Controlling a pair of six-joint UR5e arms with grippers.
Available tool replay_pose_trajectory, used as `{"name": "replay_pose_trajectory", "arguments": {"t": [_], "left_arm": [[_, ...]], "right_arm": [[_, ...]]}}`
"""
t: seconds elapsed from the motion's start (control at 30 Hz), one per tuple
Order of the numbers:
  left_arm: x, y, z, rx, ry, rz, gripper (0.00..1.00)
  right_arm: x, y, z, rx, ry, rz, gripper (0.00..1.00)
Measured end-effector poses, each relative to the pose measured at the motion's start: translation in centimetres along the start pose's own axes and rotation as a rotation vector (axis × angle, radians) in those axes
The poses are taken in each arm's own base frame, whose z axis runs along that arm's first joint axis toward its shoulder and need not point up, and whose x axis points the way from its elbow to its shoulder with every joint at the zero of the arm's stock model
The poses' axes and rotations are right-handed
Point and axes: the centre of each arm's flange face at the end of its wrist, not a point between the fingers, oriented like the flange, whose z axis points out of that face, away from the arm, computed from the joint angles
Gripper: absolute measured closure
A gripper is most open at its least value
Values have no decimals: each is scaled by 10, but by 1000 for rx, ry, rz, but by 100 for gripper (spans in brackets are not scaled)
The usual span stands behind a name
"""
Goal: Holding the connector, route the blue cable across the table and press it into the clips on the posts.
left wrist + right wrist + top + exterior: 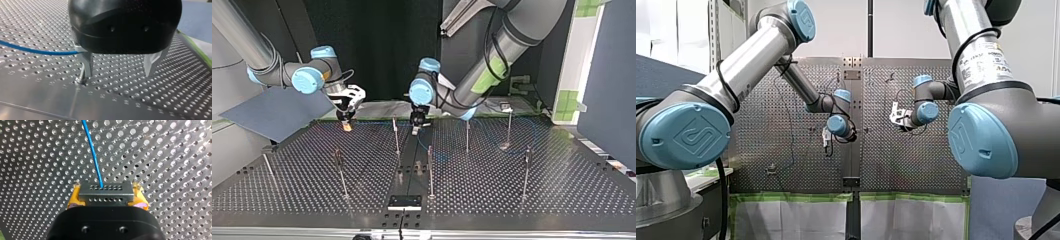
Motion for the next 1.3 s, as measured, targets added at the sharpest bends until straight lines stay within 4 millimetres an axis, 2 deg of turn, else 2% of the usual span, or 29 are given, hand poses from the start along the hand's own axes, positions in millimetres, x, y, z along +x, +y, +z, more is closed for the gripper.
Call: {"name": "replay_pose_trajectory", "arguments": {"t": [0.13, 0.33, 0.47, 0.67, 1.03, 1.3], "left_arm": [[-1, -5, -9, -18, 21, 16, 0], [-11, -21, -38, -10, 51, 35, 0], [-18, -36, -58, 12, 57, 44, 0], [-16, -62, -77, 24, 51, 46, 0], [-10, -107, -98, 46, -22, -35, 0], [-23, -143, -103, 84, -101, -99, 0]], "right_arm": [[0, 0, 0, 0, 0, -2, 100], [0, 1, 0, -1, 1, -4, 100], [1, 4, 1, -5, 5, -3, 100], [3, 10, 1, -9, 7, -1, 100], [6, 23, 2, -13, 10, 5, 100], [8, 26, 3, 24, 11, 5, 100]]}}
